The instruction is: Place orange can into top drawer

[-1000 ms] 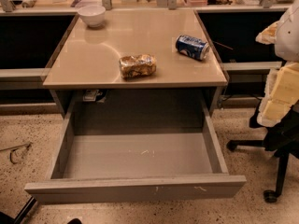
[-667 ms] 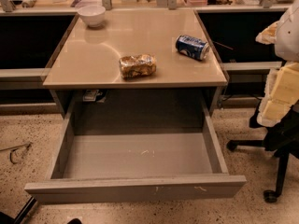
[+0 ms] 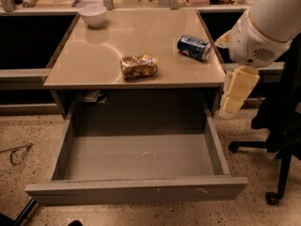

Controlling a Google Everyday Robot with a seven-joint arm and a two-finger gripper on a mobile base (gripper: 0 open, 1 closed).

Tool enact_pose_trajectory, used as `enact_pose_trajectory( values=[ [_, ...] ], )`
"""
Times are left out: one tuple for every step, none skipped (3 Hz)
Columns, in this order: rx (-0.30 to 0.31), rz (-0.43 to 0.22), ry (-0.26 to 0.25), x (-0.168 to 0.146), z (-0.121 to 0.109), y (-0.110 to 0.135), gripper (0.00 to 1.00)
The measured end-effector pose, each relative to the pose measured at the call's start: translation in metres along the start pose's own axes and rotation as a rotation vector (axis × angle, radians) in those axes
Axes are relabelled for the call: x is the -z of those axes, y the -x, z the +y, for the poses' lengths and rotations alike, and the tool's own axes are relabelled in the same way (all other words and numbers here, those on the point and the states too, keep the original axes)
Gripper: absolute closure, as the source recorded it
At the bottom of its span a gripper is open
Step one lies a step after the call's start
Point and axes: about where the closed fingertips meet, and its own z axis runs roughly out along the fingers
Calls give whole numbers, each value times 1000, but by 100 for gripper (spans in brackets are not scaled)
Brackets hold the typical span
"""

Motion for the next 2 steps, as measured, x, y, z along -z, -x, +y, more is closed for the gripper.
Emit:
enact_pose_trajectory(
  values=[
    [58, -100, 45, -50, -30, 43, 0],
    [58, -100, 45, -50, -30, 43, 0]
  ],
)
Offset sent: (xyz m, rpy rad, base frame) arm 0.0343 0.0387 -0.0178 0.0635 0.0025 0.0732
